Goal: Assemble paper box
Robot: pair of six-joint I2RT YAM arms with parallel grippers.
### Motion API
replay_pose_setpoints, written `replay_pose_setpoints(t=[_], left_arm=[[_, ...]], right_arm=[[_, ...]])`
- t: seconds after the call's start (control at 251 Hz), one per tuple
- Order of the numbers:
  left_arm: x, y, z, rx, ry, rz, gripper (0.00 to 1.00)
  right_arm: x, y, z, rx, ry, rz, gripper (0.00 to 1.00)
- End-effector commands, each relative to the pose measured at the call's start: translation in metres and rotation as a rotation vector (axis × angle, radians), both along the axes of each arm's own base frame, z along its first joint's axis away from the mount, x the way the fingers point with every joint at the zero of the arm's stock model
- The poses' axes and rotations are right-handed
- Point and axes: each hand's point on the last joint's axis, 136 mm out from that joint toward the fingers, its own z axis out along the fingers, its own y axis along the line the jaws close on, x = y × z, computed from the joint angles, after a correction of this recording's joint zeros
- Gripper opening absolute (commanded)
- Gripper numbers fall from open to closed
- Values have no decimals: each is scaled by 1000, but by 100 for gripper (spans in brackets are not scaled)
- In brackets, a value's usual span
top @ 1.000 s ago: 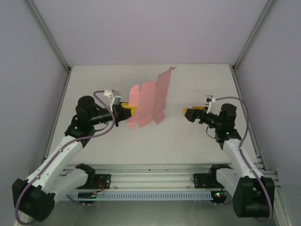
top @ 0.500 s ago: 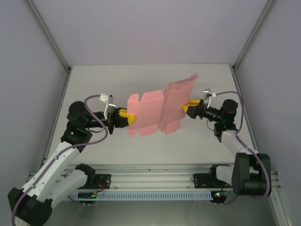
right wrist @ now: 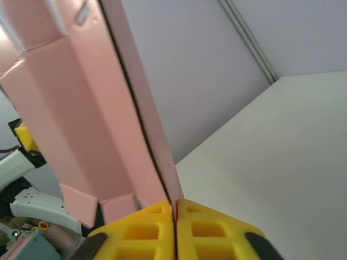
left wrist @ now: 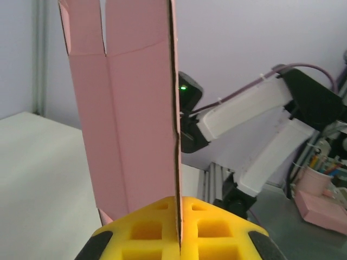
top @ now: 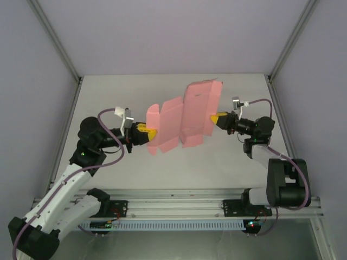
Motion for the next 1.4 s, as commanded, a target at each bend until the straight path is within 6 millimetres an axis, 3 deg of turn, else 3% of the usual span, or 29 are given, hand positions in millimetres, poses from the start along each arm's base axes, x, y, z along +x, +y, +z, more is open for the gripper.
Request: replay_pose_setpoints(t=[0.0,0.052,0.144,0.208,0.247,0.323,0.343,0.415,0.427,0.563,0.659,0.858,0.97,1.157,1.277,1.397], left_arm=[[21,7,-7,35,41,145,0],[37,15,-20,69,90,256,0],[64,33,-50,134,178,455,24],[77,44,-73,182,239,556,29],[83,50,-89,216,284,606,43],[95,59,-122,296,378,687,46],[97,61,-129,315,401,705,54],[101,66,-149,368,466,741,98],[102,67,-151,375,473,748,100],[110,79,-164,424,523,837,100],[112,84,-162,434,527,868,100],[114,98,-153,467,530,940,100],[115,96,-153,470,535,929,100],[119,99,-161,461,580,939,100],[122,98,-165,438,608,923,100],[127,100,-175,423,653,919,100]], right_arm=[[-1,-3,15,12,-46,-13,3],[5,-7,8,12,-12,-36,0],[17,-11,-14,-9,80,-91,0],[23,-11,-39,-57,150,-136,0],[23,-8,-56,-104,189,-163,0],[16,-4,-91,-283,219,-213,0],[10,-1,-100,-347,220,-208,0],[0,2,-118,-498,239,-230,0],[-2,2,-121,-516,247,-229,0],[-17,-2,-138,-643,339,-238,0],[-24,-7,-150,-779,384,-246,0],[-28,-33,-159,-1309,247,-211,0],[-12,-42,-150,-1544,59,-208,0],[36,-33,-138,-1834,-336,-225,0],[70,-12,-136,-1939,-632,-257,0],[84,18,-132,-1945,-842,-308,0]])
